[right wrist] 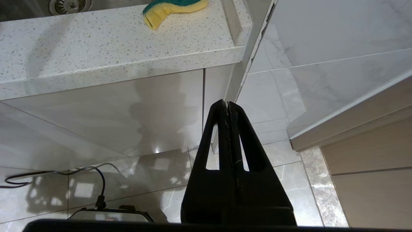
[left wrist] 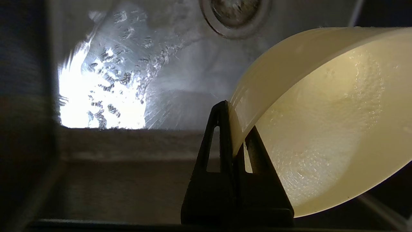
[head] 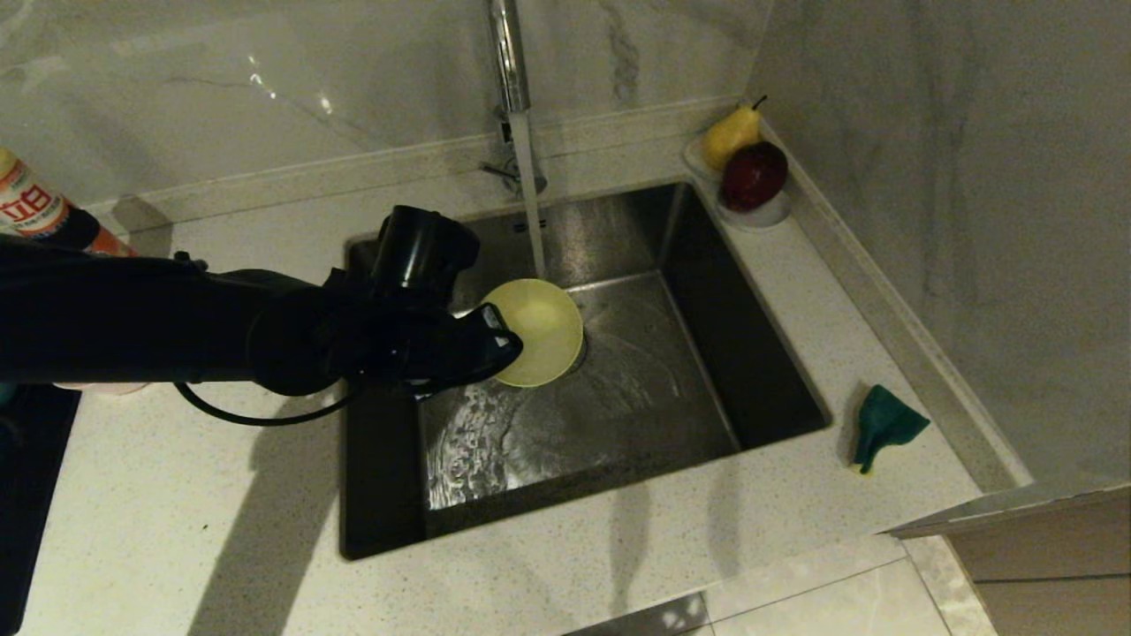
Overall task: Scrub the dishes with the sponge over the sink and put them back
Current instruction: Rinse the bowl
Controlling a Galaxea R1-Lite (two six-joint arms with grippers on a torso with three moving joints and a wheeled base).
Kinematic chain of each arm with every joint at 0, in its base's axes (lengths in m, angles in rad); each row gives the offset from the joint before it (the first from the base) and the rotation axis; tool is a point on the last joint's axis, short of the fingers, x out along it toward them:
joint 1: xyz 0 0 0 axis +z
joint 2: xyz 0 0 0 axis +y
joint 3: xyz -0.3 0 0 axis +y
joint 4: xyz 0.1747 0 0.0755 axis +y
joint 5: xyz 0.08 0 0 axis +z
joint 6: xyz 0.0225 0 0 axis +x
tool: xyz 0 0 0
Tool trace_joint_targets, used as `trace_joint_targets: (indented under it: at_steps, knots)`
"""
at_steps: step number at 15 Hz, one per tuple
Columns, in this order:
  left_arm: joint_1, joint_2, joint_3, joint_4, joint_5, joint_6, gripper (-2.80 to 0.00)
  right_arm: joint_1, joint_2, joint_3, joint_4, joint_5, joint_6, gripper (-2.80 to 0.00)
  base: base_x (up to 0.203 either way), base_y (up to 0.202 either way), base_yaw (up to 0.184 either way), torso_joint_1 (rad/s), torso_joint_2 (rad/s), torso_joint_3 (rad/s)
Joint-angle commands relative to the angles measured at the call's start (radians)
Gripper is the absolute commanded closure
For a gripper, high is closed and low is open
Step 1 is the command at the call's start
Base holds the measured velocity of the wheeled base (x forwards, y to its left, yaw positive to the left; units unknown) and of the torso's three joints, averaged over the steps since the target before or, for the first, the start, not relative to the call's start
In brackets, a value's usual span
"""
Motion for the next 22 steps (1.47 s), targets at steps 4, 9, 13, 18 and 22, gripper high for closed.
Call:
trace_joint_targets:
  at_steps: [4,9,13,18,22]
  knots:
    - [0.040,-0.130,0.087,-0.145,0.092,0.131,0.00,0.000,0.002,0.000,0.000,0.000,-0.001,0.00,0.000,0.000,0.000,0.000,0.00,0.000]
    - [0.061,-0.226,0.297,-0.700,0.099,0.499,0.00,0.000,0.002,0.000,0.000,0.000,-0.001,0.00,0.000,0.000,0.000,0.000,0.00,0.000]
    - [0.066,-0.274,0.417,-0.990,0.097,0.710,0.00,0.000,0.002,0.000,0.000,0.001,-0.001,0.00,0.000,0.000,0.000,0.000,0.00,0.000]
    - [0.070,-0.309,0.470,-1.219,0.055,0.802,0.00,0.000,0.002,0.000,0.000,-0.001,-0.001,0.00,0.000,0.000,0.000,0.000,0.00,0.000]
    - [0.069,-0.393,0.556,-1.337,-0.055,0.835,0.00,0.000,0.002,0.000,0.000,0.001,-0.001,0.00,0.000,0.000,0.000,0.000,0.00,0.000]
